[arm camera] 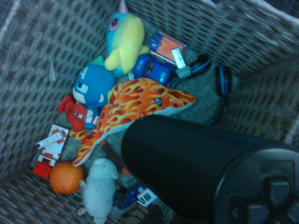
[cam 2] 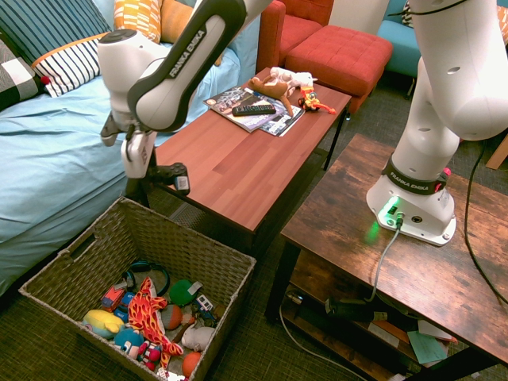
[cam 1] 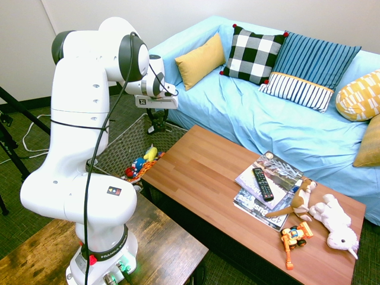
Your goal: Put the gamepad in the basket
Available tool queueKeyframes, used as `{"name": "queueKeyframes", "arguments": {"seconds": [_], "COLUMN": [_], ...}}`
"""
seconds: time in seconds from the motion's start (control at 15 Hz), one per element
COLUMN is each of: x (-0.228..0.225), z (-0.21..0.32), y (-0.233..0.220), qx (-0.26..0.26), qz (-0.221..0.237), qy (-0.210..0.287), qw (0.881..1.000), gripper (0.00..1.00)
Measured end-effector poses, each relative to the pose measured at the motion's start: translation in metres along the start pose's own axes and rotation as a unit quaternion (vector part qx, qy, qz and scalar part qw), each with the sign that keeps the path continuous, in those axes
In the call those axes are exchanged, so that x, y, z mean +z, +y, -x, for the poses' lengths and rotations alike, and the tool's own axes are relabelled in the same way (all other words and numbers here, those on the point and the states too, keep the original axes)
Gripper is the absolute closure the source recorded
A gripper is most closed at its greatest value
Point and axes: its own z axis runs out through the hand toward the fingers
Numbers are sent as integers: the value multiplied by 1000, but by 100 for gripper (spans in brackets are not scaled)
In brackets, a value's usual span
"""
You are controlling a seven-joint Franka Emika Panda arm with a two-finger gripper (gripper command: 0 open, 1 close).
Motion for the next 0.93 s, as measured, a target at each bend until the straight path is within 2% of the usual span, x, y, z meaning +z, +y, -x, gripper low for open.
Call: {"name": "queueKeyframes", "arguments": {"seconds": [0.33,0.6,0.67,0.93], "x": [103,168,175,178], "z": [11,-4,-11,-22], "y": [-63,-58,-55,-69], "qx": [-16,-15,-13,-19], "qz": [11,46,54,63], "qy": [-37,-74,-85,-112], "qw": [999,996,995,992], "gripper": [100,100,0,0]}}
